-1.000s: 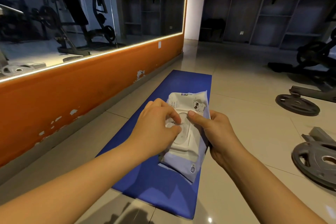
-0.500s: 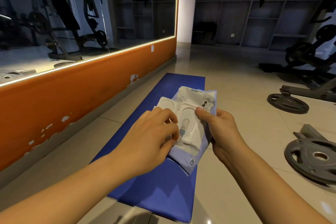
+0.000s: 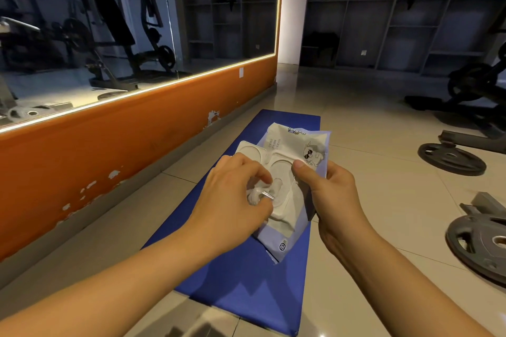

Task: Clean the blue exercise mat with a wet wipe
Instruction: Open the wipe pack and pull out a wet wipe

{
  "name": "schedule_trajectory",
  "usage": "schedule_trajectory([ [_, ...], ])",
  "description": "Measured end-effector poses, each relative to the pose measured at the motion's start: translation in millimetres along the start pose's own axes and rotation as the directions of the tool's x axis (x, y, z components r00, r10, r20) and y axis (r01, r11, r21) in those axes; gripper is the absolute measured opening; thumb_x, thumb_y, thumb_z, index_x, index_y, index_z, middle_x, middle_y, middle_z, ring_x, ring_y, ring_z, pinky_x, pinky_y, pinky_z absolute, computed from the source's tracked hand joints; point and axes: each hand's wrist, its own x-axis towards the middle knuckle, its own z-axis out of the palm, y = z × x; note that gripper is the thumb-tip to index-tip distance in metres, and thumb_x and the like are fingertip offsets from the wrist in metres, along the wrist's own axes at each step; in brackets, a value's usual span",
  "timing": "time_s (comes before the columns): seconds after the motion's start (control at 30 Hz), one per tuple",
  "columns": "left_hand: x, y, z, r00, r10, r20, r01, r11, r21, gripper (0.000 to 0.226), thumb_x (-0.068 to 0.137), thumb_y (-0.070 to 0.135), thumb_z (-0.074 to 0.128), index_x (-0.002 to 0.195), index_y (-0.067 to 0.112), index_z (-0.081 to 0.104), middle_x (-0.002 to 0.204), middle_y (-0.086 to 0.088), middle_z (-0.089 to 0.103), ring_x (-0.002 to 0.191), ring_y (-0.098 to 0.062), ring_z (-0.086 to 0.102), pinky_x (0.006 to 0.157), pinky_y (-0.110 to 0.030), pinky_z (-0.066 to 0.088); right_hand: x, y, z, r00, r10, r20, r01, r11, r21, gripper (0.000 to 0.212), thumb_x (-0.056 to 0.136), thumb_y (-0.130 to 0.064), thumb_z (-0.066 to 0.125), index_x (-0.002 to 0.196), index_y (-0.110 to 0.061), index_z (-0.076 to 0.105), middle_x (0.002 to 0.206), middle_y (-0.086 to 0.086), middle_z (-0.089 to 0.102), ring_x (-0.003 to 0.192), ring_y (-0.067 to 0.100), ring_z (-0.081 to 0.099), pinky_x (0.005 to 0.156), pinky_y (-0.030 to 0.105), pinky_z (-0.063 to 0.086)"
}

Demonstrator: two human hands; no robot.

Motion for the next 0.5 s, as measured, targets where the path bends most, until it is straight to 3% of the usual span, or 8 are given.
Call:
schedule_trajectory([
  [0.13,2.0,-1.7,2.7,0.994,-0.07,-0.087,0.069,0.998,-0.014,0.004,0.089,0.033,0.074,0.086,0.035,0.074,0.092,0.019,0.053,0.1,-0.003,0.046,0.077,-0.012,0.037,-4.6,0.2,4.2,0.998,-0.058,0.015,0.058,0.998,-0.021,0.016,0.096,-0.013,0.067,0.11,-0.015,0.072,0.096,-0.002,0.079,0.087,0.015,0.075,0.065,0.021,0.058],
  [0.3,2.3,-3.1,5.5,0.988,-0.06,-0.144,0.059,0.998,-0.013,0.012,0.081,0.04,0.082,0.08,0.037,0.07,0.092,0.019,0.052,0.099,-0.005,0.046,0.082,-0.024,0.043,-8.2,2.0,7.0,0.995,-0.093,0.03,0.094,0.994,-0.051,0.021,0.096,-0.014,0.067,0.116,-0.015,0.071,0.101,-0.002,0.078,0.091,0.015,0.075,0.067,0.022,0.058],
  [0.5,3.6,-1.0,9.1,0.979,-0.064,-0.196,0.065,0.998,-0.001,0.014,0.083,0.031,0.081,0.079,0.036,0.07,0.092,0.019,0.053,0.099,-0.004,0.045,0.087,-0.033,0.049,-12.5,3.4,10.6,0.99,-0.123,0.065,0.127,0.99,-0.066,0.019,0.096,-0.013,0.066,0.114,-0.018,0.071,0.099,-0.005,0.078,0.089,0.013,0.075,0.068,0.021,0.057],
])
